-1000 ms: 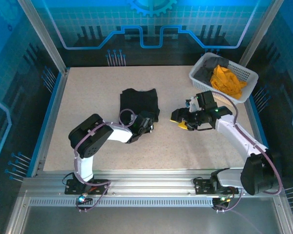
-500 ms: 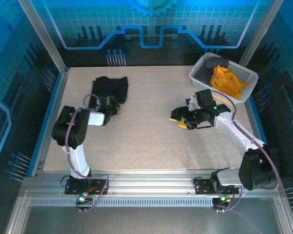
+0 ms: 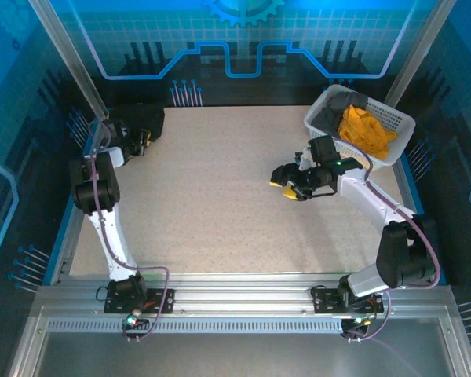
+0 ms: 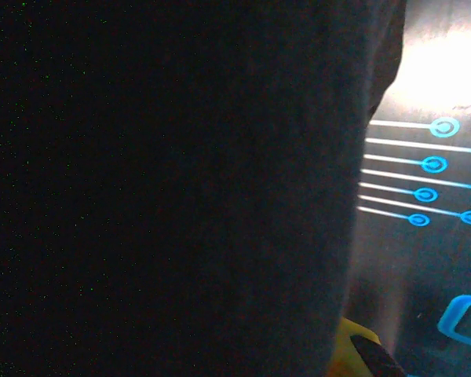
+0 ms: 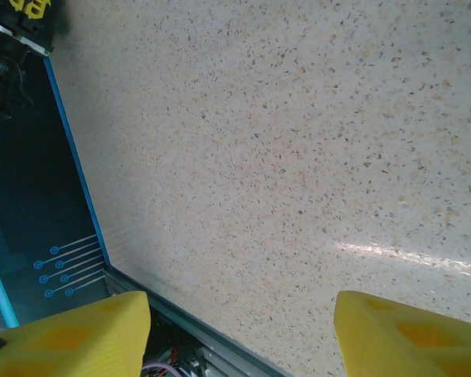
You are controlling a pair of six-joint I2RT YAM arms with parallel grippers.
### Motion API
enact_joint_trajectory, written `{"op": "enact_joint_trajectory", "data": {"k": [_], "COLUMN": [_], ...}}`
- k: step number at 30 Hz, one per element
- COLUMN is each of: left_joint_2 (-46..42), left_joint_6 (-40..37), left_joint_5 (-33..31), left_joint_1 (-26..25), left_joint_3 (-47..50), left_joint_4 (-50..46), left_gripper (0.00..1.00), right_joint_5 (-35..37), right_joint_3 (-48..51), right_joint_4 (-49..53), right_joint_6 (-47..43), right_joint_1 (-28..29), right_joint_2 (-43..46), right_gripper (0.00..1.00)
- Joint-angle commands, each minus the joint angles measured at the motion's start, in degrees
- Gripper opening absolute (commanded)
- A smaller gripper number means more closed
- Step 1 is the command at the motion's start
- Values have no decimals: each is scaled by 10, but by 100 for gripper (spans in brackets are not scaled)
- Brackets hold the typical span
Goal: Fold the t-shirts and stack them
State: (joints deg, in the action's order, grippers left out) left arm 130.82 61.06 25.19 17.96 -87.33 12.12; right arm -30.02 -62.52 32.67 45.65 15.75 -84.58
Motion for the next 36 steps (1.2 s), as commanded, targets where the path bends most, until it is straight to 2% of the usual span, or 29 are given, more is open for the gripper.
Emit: {"op": "enact_joint_trajectory", "data": {"k": [1,2,5,7,9,10,11,12,13,14,19,23,24,26,28,29,30,31,33,34,36], "left_joint_2": [3,2,-19,-53,-100,-119,-146,-174,-200,-231,-393,-522,-564,-640,-713,-741,-772,-800,-842,-856,-859], "left_joint_6": [-61,-61,-53,-57,-71,-76,-79,-83,-85,-84,-52,-90,-111,-130,-132,-153,-201,-296,-469,-500,-513], "left_joint_5": [28,29,30,17,6,1,-4,-12,-20,-37,-135,-223,-283,-470,-691,-738,-764,-772,-744,-728,-648], "left_joint_1": [4,4,1,-7,-21,-28,-43,-56,-70,-87,-184,-263,-289,-351,-412,-418,-418,-417,-411,-401,-348], "left_joint_3": [-16,-15,1,19,37,46,58,73,88,110,248,330,345,363,402,425,457,498,591,629,681], "left_joint_4": [-65,-64,-56,-57,-72,-80,-93,-104,-112,-122,-146,-226,-270,-369,-436,-442,-422,-362,-211,-152,-71], "left_gripper": [0,0,30,45,66,70,95,99,99,99,99,99,99,99,99,99,99,99,99,99,99], "right_joint_5": [2,1,9,20,42,59,77,97,111,125,213,356,392,500,563,585,612,642,691,681,653], "right_joint_3": [-25,-29,-44,-51,-56,-59,-59,-60,-59,-60,-63,-53,-49,-28,38,80,138,200,283,301,309], "right_joint_4": [-1,1,9,11,14,17,17,17,14,13,37,49,56,58,-12,-64,-141,-227,-344,-359,-364], "right_joint_6": [7,5,-5,-10,-13,-14,-16,-17,-17,-17,-16,-82,-93,-106,-150,-174,-205,-243,-316,-334,-358], "right_joint_1": [9,10,12,11,10,10,10,9,7,4,-29,-33,-34,-36,-41,-41,-39,-35,-29,-35,-44], "right_joint_2": [-15,-19,-30,-31,-27,-23,-17,-10,-5,-1,16,63,68,81,115,139,163,180,181,168,138], "right_gripper": [65,64,65,65,67,68,71,75,97,100,100,100,100,100,100,100,100,100,100,100,100]}}
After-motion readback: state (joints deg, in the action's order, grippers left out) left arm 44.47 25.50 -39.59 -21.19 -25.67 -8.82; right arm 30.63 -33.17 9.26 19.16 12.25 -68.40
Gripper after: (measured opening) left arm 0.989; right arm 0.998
